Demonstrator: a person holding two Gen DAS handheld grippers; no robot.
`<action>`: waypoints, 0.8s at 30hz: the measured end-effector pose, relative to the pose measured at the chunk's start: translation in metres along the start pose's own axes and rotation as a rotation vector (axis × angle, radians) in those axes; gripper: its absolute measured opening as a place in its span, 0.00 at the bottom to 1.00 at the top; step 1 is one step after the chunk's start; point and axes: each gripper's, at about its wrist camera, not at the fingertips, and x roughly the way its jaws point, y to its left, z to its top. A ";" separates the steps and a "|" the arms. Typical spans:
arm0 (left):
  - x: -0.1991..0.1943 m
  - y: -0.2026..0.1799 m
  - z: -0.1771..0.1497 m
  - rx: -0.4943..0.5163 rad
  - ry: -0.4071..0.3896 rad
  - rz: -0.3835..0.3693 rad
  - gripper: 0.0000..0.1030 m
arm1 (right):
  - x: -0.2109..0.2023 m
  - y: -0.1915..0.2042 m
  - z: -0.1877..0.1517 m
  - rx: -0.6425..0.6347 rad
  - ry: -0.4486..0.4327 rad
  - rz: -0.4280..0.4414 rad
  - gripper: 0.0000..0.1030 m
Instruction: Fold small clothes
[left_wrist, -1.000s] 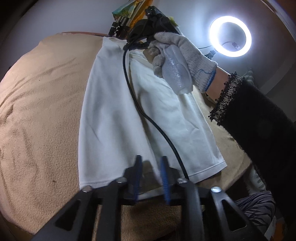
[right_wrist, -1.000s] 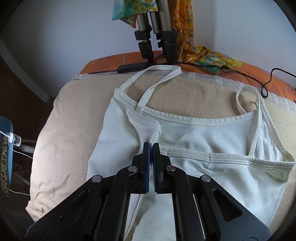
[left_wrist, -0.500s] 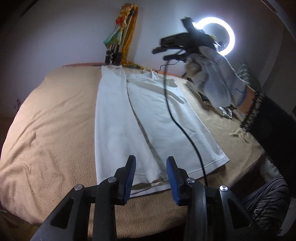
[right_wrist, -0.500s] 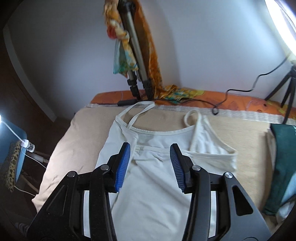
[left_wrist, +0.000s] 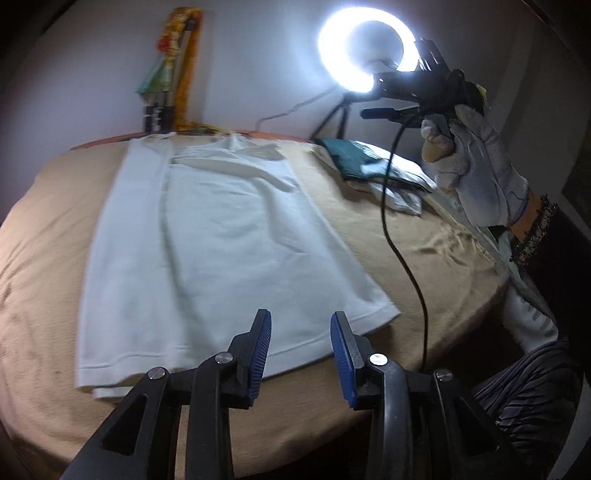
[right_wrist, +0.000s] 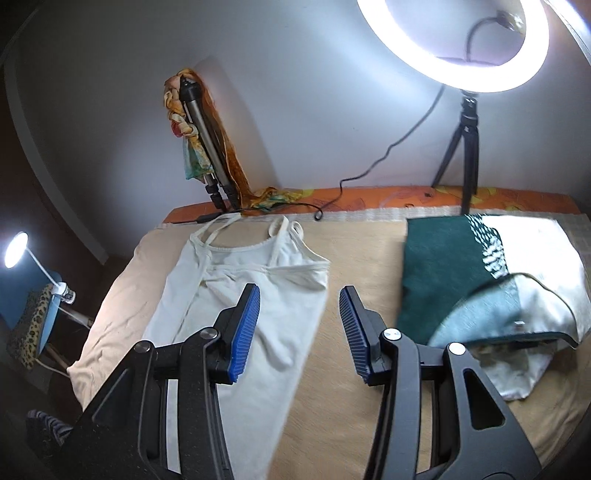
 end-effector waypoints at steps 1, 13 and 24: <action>0.006 -0.010 0.001 0.018 0.010 -0.009 0.32 | -0.003 -0.009 -0.003 0.003 0.004 0.004 0.46; 0.084 -0.084 0.001 0.171 0.141 0.001 0.42 | -0.004 -0.084 -0.033 0.112 0.027 0.046 0.46; 0.096 -0.065 0.007 0.128 0.123 -0.022 0.05 | 0.063 -0.052 -0.023 0.067 0.105 0.153 0.46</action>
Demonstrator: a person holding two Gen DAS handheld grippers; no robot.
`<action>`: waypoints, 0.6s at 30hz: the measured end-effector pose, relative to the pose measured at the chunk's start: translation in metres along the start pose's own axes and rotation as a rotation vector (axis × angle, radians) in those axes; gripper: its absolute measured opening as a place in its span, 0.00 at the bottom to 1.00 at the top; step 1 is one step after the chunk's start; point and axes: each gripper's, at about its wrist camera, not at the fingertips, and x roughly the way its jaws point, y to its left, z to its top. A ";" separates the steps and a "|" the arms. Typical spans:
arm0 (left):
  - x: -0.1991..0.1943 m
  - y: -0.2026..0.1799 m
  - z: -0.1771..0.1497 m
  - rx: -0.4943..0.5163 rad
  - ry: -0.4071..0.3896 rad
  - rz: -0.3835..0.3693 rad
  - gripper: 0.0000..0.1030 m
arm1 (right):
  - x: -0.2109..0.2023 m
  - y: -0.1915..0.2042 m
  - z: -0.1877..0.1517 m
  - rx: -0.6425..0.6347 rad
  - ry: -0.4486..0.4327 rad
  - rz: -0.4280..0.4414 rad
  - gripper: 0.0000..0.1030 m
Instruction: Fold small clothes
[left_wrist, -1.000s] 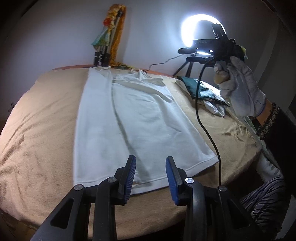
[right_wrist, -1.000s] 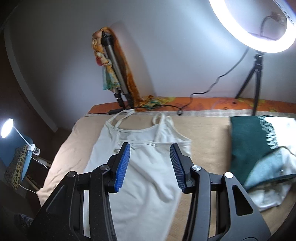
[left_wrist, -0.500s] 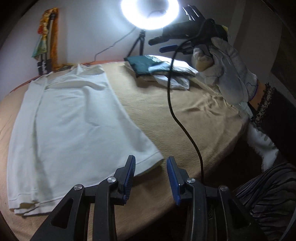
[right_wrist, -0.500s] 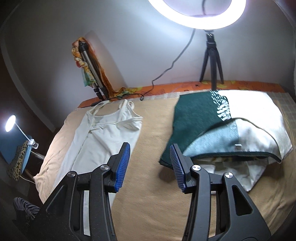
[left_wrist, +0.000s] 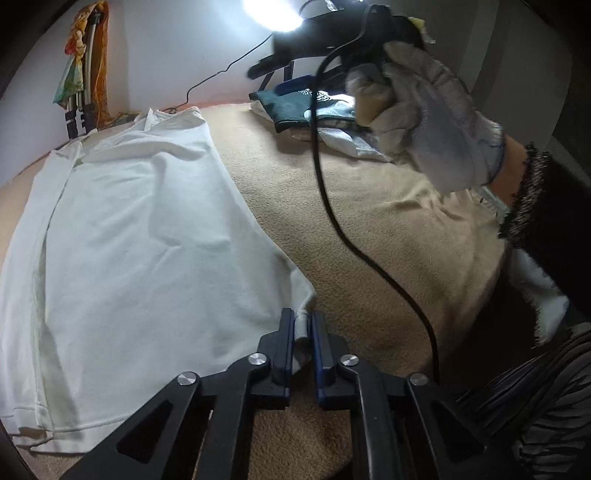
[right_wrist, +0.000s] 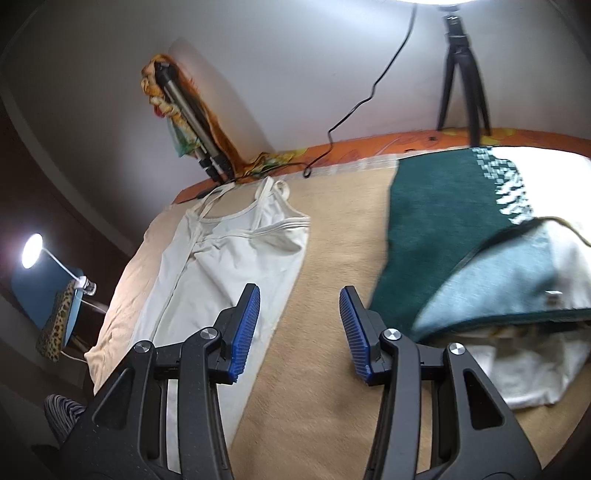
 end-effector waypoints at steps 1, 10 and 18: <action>-0.001 0.002 0.000 -0.006 -0.003 -0.005 0.04 | 0.010 0.002 0.001 0.002 0.008 0.002 0.46; -0.013 0.013 0.001 -0.089 -0.026 -0.064 0.03 | 0.095 0.004 0.017 0.031 0.053 -0.040 0.46; -0.020 0.019 0.005 -0.104 -0.041 -0.099 0.03 | 0.135 -0.016 0.028 0.087 0.071 -0.024 0.18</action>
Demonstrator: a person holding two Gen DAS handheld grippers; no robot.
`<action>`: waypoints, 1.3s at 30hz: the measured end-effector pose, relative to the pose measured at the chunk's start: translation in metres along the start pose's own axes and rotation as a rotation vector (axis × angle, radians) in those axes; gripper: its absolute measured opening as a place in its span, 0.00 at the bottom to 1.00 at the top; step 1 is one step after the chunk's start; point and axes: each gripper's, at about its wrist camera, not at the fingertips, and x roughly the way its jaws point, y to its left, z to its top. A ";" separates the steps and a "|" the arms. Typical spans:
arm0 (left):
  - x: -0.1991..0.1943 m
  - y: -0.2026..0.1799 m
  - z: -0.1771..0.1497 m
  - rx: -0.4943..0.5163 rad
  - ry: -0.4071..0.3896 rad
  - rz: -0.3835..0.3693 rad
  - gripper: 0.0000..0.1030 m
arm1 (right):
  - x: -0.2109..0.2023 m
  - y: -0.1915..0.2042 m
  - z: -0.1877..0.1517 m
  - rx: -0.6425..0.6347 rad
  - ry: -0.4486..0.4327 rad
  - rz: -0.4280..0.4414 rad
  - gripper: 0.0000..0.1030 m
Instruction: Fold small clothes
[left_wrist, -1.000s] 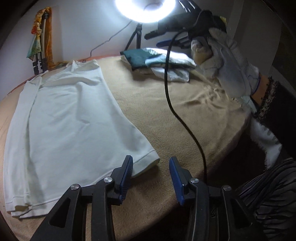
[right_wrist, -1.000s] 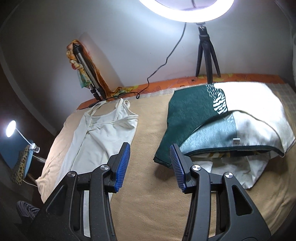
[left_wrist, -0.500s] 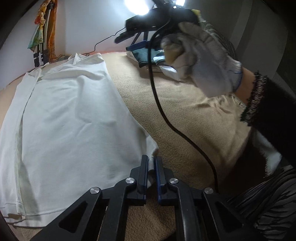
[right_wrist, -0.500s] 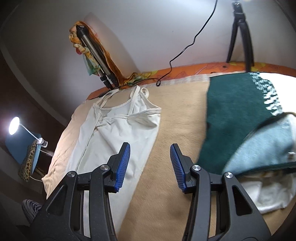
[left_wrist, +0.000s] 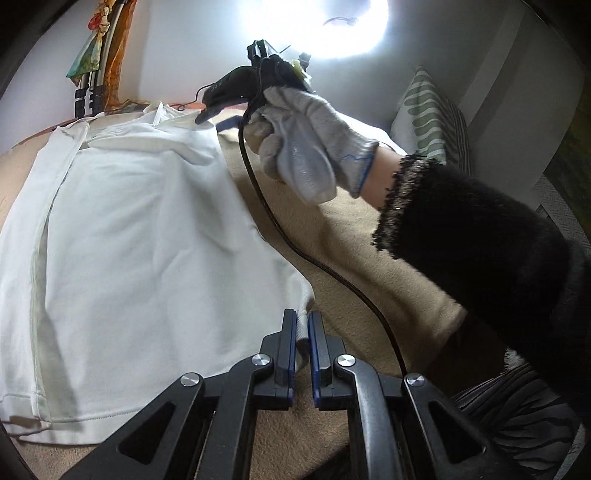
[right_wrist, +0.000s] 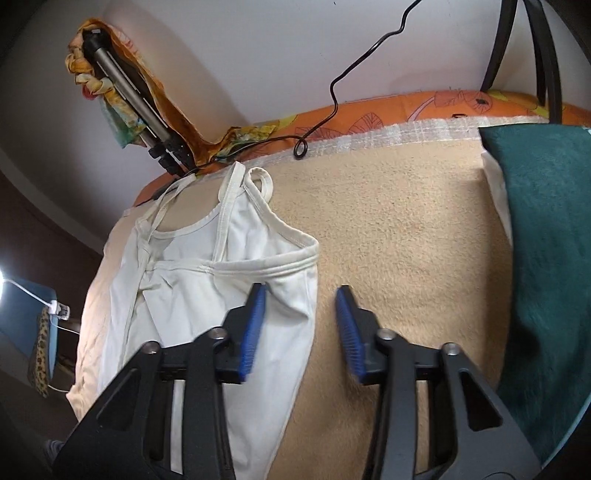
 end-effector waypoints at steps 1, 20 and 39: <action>0.000 0.001 0.000 -0.002 -0.002 -0.005 0.03 | 0.001 0.000 0.001 0.006 0.002 0.014 0.07; -0.010 0.018 -0.001 -0.120 -0.034 -0.097 0.03 | 0.003 0.028 0.017 -0.076 0.018 -0.232 0.04; -0.063 0.071 -0.025 -0.274 -0.145 -0.044 0.03 | 0.004 0.129 0.034 -0.181 0.027 -0.280 0.04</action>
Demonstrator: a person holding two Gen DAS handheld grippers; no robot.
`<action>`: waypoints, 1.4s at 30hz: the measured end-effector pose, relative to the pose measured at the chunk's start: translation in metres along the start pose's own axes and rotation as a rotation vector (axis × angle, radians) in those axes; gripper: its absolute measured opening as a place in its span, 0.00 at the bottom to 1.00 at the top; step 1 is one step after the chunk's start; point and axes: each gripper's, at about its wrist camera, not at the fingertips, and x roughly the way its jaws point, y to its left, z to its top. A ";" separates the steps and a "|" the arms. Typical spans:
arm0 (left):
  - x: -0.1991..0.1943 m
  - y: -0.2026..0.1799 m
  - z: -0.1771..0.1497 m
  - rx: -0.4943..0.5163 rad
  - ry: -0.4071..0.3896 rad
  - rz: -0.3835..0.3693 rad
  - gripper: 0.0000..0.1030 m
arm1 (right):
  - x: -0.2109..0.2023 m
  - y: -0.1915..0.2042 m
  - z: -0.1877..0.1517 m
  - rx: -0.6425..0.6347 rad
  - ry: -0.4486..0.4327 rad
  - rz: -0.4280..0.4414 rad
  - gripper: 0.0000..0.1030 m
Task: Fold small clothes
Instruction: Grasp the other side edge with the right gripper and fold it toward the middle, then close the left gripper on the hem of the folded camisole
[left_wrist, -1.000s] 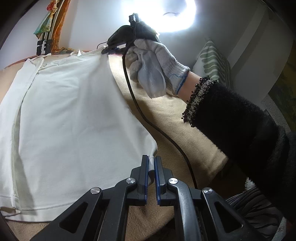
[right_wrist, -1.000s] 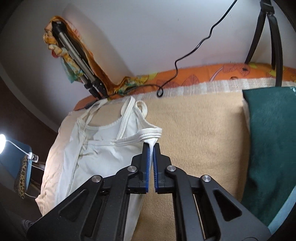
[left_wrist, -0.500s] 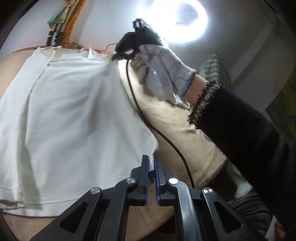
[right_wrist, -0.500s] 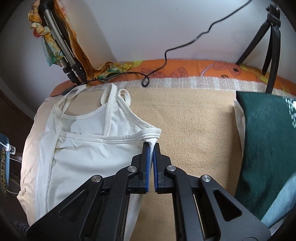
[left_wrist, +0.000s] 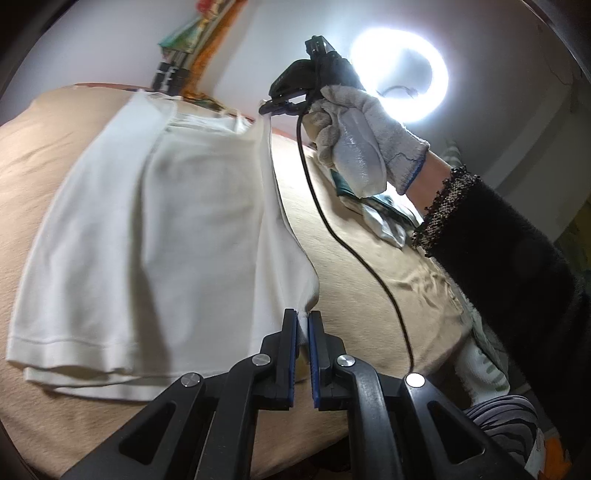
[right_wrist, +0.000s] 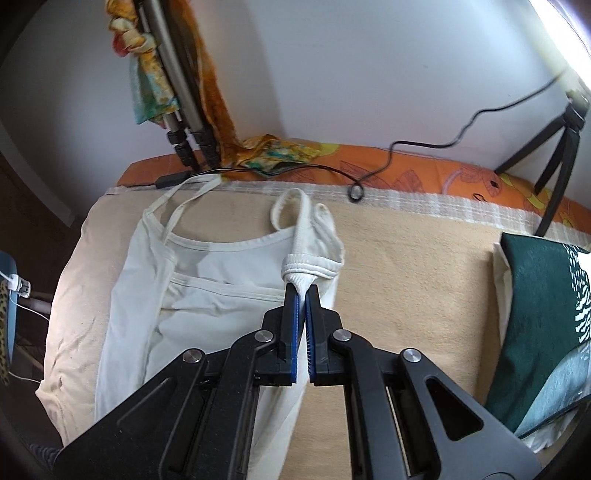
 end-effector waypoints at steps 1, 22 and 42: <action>-0.003 0.004 0.000 -0.009 -0.002 0.005 0.03 | 0.003 0.008 0.002 -0.011 0.004 0.001 0.04; -0.017 0.049 -0.013 -0.102 0.011 0.079 0.02 | 0.074 0.089 0.000 -0.126 0.110 0.006 0.04; -0.086 0.037 -0.005 0.046 0.008 0.119 0.50 | -0.105 0.023 -0.083 -0.026 -0.047 0.208 0.45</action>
